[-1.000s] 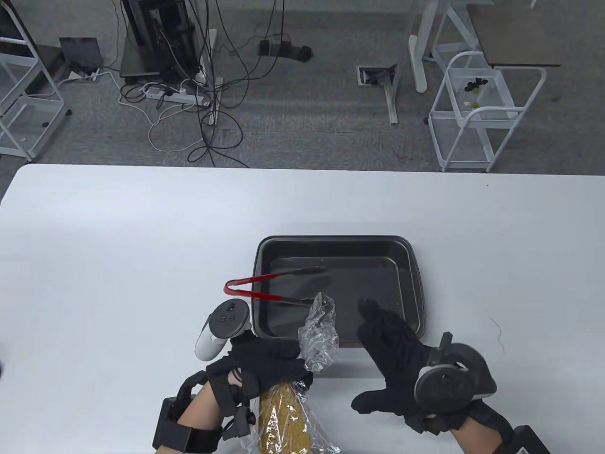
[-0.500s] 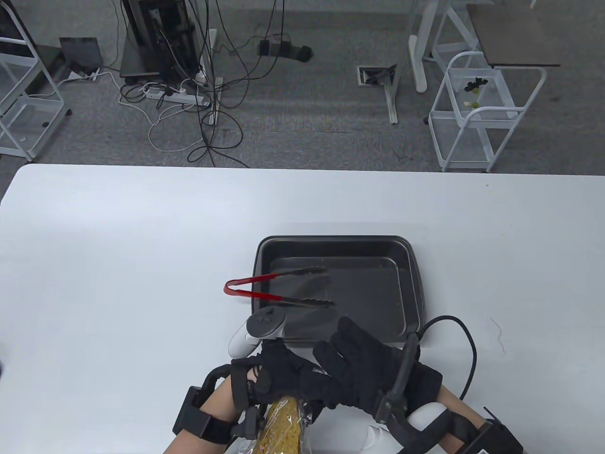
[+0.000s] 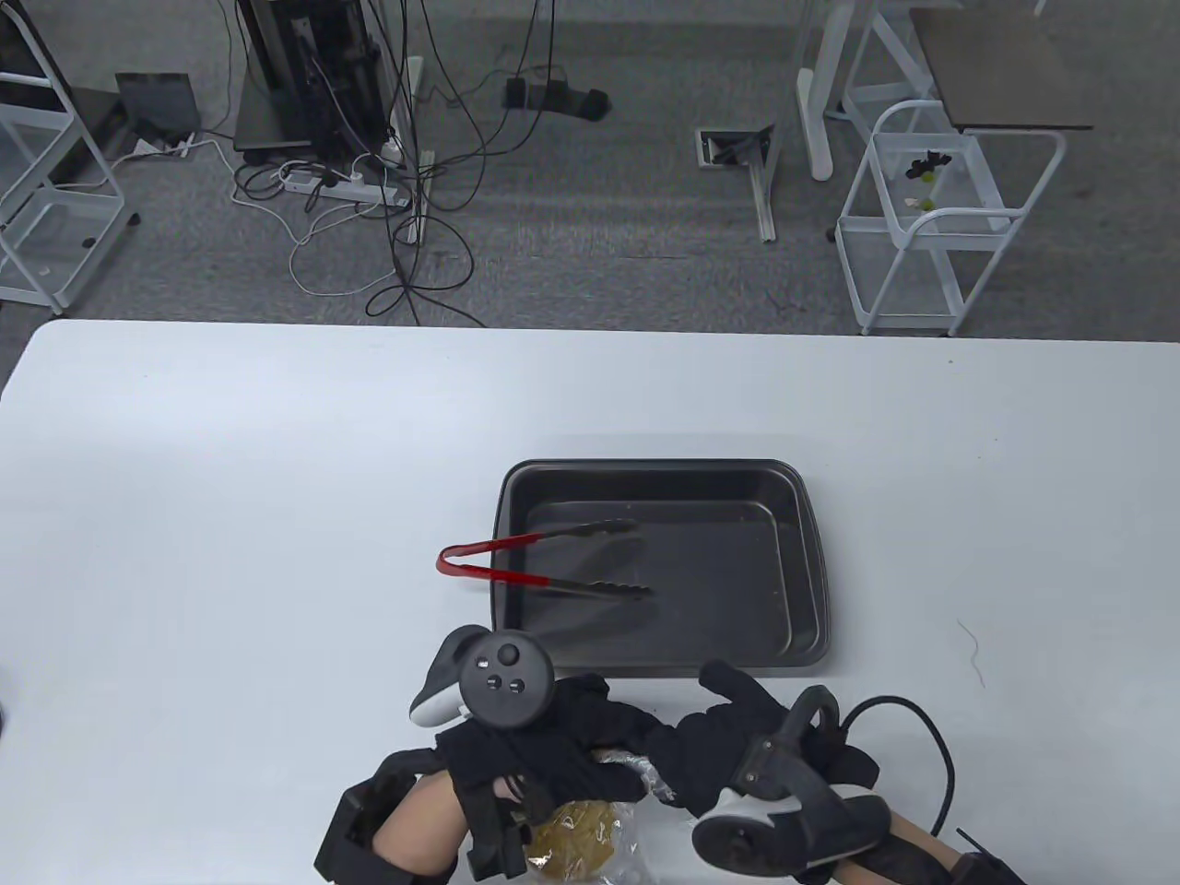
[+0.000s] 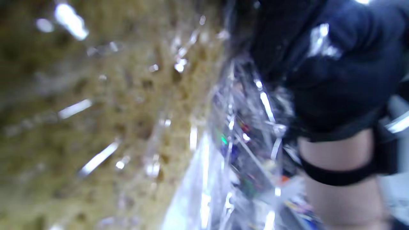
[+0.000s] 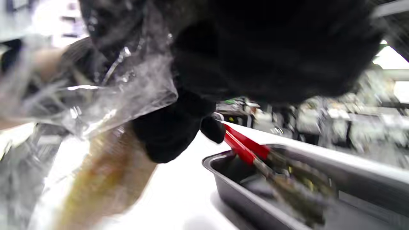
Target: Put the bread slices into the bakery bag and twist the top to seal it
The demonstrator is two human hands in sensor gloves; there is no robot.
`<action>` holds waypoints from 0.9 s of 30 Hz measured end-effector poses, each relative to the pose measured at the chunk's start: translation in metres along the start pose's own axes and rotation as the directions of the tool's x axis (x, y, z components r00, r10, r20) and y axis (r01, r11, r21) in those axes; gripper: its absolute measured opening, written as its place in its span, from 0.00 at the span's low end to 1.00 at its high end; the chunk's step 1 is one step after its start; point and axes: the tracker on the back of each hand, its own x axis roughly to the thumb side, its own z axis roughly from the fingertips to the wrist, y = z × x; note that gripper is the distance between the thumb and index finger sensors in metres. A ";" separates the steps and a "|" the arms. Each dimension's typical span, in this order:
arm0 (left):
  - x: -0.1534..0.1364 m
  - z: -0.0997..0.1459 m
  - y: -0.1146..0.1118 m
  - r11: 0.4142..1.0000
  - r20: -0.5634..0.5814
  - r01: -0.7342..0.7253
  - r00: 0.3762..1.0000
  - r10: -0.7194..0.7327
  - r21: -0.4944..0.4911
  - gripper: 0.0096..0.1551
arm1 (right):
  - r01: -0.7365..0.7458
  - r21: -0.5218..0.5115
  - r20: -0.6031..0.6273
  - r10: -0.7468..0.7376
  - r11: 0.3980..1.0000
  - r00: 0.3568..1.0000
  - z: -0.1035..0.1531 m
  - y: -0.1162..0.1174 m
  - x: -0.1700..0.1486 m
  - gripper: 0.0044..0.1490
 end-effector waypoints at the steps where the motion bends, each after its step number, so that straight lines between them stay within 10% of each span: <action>1: 0.007 0.003 -0.002 0.991 -0.029 0.110 0.994 -0.108 0.081 0.34 | 0.069 0.005 -0.073 -0.068 0.998 0.995 -0.003 0.002 -0.006 0.30; 7: 0.037 0.011 -0.029 0.703 -0.278 0.620 0.785 -0.554 0.348 0.32 | 0.477 -0.054 -0.384 -0.459 0.877 0.801 -0.015 0.015 -0.043 0.31; 11: 0.047 0.005 -0.044 0.459 -0.429 0.834 0.551 -0.716 0.306 0.33 | 0.790 -0.225 -0.573 -0.733 0.571 0.367 -0.011 0.041 -0.064 0.31; 17: 0.050 -0.003 -0.063 0.232 -0.486 0.949 0.309 -0.817 0.214 0.32 | 0.803 -0.230 -0.624 -0.717 0.549 0.311 -0.006 0.052 -0.070 0.31; 21: 0.039 -0.004 -0.041 0.562 -0.399 0.800 0.595 -0.698 0.209 0.28 | 0.818 -0.156 -0.557 -0.733 0.554 0.390 -0.003 0.044 -0.068 0.41; 24: 0.009 -0.003 -0.017 0.892 -0.300 0.425 0.880 -0.368 0.152 0.28 | 0.694 -0.140 -0.399 -0.682 0.706 0.613 0.004 0.017 -0.068 0.62; 27: -0.030 -0.003 -0.006 0.986 -0.209 -0.159 0.964 0.166 0.052 0.28 | 0.720 -0.033 -0.078 -0.720 0.693 0.690 0.008 -0.001 -0.068 0.69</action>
